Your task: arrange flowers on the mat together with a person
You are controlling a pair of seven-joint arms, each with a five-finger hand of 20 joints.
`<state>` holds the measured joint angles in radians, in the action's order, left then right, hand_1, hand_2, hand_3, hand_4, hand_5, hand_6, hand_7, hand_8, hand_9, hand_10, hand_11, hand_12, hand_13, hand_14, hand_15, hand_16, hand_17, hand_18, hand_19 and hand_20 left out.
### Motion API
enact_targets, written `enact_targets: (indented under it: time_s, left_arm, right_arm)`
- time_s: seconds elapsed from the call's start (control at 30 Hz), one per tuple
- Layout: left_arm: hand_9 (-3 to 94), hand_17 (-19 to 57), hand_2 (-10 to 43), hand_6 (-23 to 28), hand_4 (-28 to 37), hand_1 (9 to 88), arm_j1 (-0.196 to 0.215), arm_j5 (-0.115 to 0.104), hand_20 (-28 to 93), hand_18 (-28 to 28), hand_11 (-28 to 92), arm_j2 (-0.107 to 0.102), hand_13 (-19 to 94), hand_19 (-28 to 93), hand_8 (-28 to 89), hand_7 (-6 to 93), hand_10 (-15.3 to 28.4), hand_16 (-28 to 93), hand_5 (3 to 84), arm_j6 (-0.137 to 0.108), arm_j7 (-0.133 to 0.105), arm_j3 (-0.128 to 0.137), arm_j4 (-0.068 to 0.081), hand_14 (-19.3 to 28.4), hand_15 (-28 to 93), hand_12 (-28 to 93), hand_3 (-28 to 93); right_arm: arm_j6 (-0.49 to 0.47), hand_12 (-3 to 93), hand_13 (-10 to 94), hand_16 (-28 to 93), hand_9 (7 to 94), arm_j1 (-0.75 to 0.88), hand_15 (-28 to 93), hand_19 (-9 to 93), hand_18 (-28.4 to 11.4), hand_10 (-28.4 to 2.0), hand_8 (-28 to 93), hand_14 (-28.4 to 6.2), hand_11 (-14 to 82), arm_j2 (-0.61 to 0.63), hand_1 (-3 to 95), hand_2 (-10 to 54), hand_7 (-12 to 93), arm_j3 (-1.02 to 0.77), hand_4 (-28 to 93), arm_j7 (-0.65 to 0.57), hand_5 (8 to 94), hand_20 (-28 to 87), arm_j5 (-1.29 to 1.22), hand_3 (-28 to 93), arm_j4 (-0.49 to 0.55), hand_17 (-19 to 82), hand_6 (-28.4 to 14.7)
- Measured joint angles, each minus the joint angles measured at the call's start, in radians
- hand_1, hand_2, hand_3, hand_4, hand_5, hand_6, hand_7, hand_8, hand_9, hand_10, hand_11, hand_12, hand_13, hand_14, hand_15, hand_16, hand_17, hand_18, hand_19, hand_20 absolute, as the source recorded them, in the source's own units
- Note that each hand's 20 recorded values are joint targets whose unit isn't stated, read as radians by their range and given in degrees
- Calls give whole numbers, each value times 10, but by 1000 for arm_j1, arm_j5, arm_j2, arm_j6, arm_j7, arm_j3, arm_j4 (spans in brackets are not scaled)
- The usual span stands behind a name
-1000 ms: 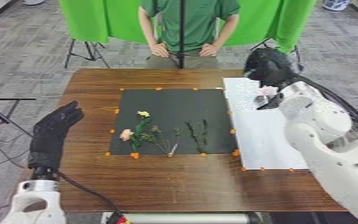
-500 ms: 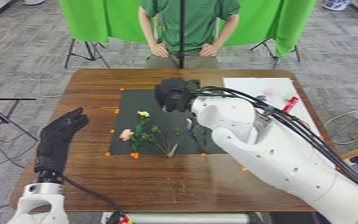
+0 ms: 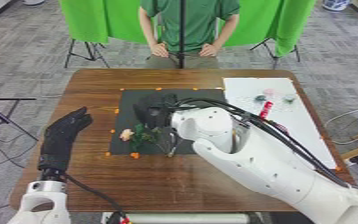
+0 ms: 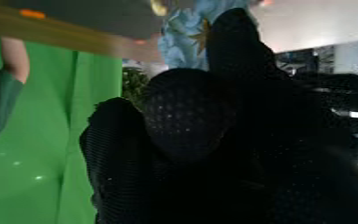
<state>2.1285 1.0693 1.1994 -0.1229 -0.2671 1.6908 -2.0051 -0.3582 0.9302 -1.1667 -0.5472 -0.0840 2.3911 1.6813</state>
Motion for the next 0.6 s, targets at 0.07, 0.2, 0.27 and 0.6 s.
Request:
enact_targets:
  time_s: [0.07,0.2,0.27,0.6]
  left_arm:
    - [447,69,-30,44,-170,273,3,0,192,108,167,-1,365,44,-51,127,122,55,474,2,-1,0,-2,157,117,167,649]
    - [446,68,-31,44,-170,272,8,1,191,109,167,-1,364,44,-51,126,122,55,474,5,-1,0,-4,156,117,167,650]
    - [445,68,-31,44,-170,272,9,2,191,109,166,-1,365,44,-51,126,121,55,474,6,-1,0,-4,156,117,167,651]
    - [445,67,-34,44,-170,274,7,5,190,109,164,0,363,44,-50,126,122,56,473,13,-1,-4,-3,156,116,167,651]
  right_arm:
    - [-3,325,937,217,890,6,588,932,-96,-82,72,6,42,0,641,-95,230,3,-236,-6,787,487,0,591,-1,688,18]
    - [-6,314,937,229,870,13,578,932,-99,-82,67,6,40,-2,631,-95,220,5,-233,-10,768,505,0,593,-5,678,18]
    - [-7,303,937,232,852,14,575,932,-99,-83,61,6,34,-3,626,-95,212,6,-233,-10,756,506,1,593,-8,676,15]
    - [-21,209,937,237,776,17,567,932,-98,-98,27,6,81,-11,564,-95,184,2,-251,4,704,501,39,674,-29,670,14]
